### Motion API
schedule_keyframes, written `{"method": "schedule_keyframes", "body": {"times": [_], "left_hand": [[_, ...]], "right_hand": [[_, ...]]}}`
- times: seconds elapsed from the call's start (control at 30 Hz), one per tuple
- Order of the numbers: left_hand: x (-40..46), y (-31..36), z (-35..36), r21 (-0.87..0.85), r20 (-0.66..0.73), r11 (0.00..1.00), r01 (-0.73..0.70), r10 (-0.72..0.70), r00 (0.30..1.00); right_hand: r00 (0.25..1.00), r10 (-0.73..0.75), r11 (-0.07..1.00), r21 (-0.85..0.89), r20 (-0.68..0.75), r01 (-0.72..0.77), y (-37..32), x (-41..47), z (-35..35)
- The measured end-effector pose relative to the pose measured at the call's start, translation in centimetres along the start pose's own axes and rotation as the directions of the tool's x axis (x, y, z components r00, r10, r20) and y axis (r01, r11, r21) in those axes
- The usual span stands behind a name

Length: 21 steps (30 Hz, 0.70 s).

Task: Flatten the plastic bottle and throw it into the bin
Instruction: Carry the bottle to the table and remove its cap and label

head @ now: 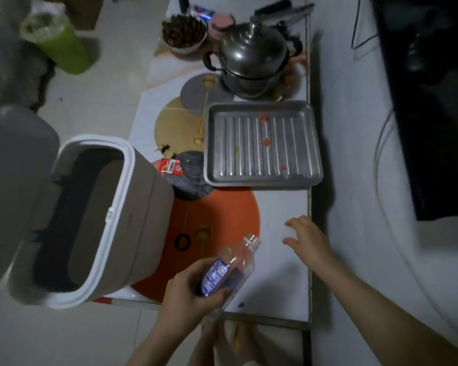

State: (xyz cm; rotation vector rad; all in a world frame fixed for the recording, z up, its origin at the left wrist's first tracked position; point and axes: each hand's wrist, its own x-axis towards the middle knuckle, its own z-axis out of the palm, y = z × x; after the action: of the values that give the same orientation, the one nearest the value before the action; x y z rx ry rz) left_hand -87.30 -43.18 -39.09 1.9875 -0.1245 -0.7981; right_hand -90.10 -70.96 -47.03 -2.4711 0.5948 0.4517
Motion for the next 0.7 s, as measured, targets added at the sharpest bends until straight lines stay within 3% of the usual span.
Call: {"method": "schedule_keyframes", "body": {"times": [0.3, 0.57, 0.7], "left_hand": [[5.7, -4.8, 5.0, -0.083, 0.028, 0.992, 0.093, -0.091, 0.995], [7.8, -5.8, 7.3, -0.162, 0.083, 0.970, 0.181, -0.169, 0.982], [8.3, -5.7, 7.8, -0.193, 0.082, 0.952, 0.239, -0.227, 0.971]], "right_hand": [[0.993, 0.087, 0.985, -0.142, -0.081, -0.098, 3.5, 5.4, 6.7], [0.984, 0.138, 0.988, 0.091, -0.114, -0.128, 4.3, 4.8, 7.4], [0.952, 0.209, 0.945, 0.297, -0.224, -0.137, 3.8, 2.8, 6.7]]}}
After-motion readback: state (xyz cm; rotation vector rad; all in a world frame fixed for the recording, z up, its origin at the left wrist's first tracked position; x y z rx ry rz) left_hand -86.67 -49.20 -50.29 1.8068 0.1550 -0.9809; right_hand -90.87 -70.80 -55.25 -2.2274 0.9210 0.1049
